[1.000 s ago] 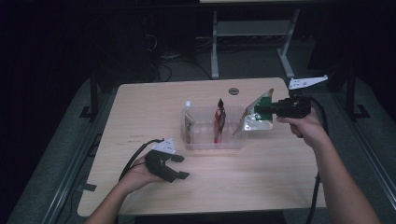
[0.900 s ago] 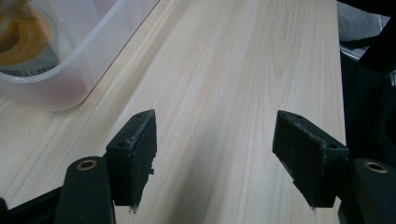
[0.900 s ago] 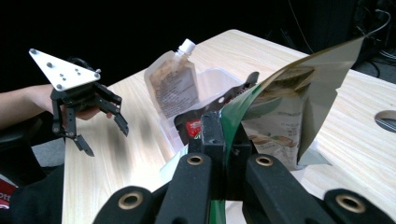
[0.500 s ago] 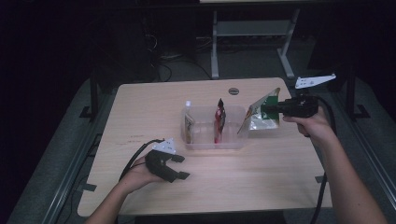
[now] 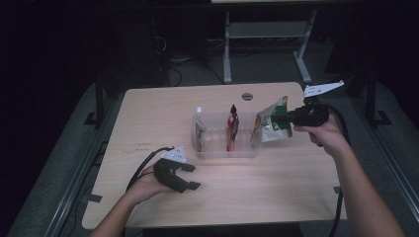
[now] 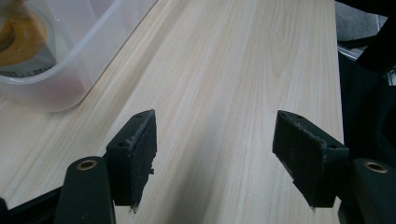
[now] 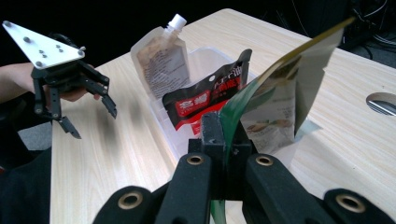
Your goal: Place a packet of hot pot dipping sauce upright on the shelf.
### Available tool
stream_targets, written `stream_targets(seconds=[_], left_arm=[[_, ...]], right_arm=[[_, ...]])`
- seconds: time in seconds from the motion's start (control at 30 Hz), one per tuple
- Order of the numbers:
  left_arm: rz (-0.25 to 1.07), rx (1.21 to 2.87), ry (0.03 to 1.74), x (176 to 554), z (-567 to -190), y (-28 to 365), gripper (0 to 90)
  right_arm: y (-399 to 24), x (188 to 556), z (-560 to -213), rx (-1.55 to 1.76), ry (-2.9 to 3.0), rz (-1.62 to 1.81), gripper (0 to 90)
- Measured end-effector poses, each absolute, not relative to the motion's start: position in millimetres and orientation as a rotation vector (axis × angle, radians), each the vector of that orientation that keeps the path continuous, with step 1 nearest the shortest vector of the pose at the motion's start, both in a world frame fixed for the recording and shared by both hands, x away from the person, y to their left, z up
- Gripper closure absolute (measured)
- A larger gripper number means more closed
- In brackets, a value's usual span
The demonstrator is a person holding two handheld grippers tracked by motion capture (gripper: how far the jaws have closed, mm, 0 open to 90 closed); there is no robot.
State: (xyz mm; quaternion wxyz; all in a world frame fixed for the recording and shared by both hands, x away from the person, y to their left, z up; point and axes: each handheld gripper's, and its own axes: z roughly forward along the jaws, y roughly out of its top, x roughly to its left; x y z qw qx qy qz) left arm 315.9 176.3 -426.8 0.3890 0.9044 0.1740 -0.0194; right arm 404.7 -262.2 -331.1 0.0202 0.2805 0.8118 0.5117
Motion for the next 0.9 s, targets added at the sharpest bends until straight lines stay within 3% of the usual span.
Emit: stream_targets(seconds=[0.9], left_arm=[[-0.064,2.309,0.426,314.5,-427.9,174.4,30.3]], right_arm=[[-239.5,410.5,-351.4,0.863,2.576,1.618,89.5]])
